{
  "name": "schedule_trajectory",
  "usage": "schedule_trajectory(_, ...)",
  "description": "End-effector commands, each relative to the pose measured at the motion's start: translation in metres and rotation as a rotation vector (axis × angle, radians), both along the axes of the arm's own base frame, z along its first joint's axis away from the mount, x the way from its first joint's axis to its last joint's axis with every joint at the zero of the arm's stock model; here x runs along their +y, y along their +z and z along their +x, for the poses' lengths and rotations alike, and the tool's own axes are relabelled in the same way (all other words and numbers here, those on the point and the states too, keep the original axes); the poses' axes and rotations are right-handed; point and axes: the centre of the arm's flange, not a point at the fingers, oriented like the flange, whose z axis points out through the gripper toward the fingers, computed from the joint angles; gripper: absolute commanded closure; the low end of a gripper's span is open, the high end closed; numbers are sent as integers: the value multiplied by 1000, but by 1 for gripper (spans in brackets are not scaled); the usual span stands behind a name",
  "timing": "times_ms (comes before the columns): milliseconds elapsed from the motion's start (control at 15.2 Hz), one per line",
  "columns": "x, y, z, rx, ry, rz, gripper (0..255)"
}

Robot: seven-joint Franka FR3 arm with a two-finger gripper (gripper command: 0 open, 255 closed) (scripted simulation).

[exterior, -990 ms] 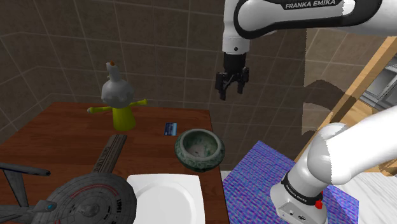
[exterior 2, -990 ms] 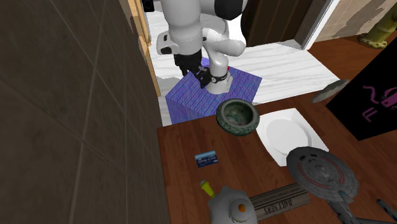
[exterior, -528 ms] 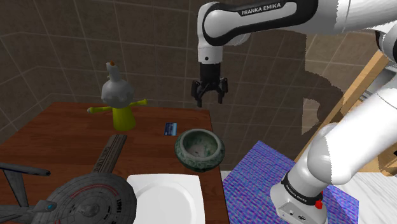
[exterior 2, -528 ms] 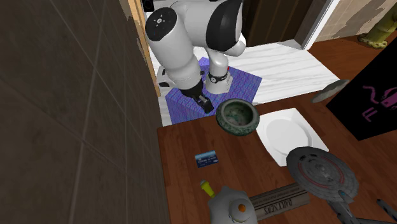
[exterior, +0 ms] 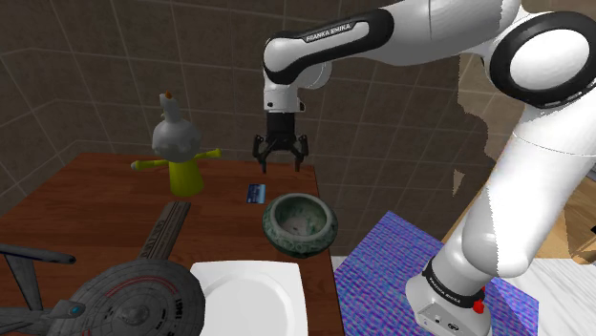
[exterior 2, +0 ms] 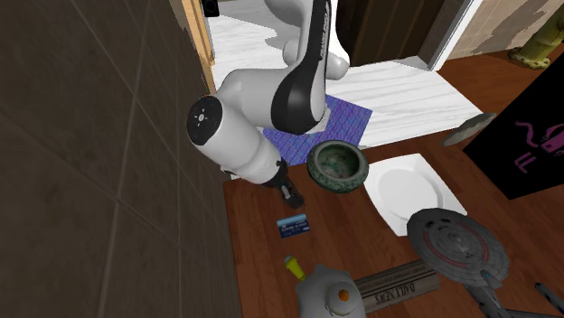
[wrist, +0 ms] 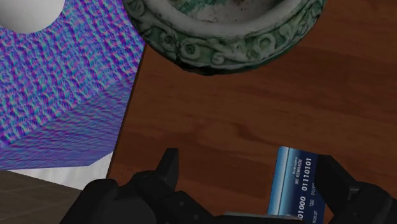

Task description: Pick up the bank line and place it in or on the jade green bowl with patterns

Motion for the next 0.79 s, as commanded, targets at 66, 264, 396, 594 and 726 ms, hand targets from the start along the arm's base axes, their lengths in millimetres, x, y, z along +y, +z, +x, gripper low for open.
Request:
schedule_trajectory(66, 14, -28, 26, 51, -79, 33, 0)
schedule_trajectory(264, 25, -56, 54, 99, -155, 65, 0)
schedule_trajectory(396, 28, -65, 56, 106, -166, 70, 0)
schedule_trajectory(594, 34, -78, 50, 106, -166, 70, 0)
schedule_trajectory(726, 38, -87, 45, 106, -166, 70, 0)
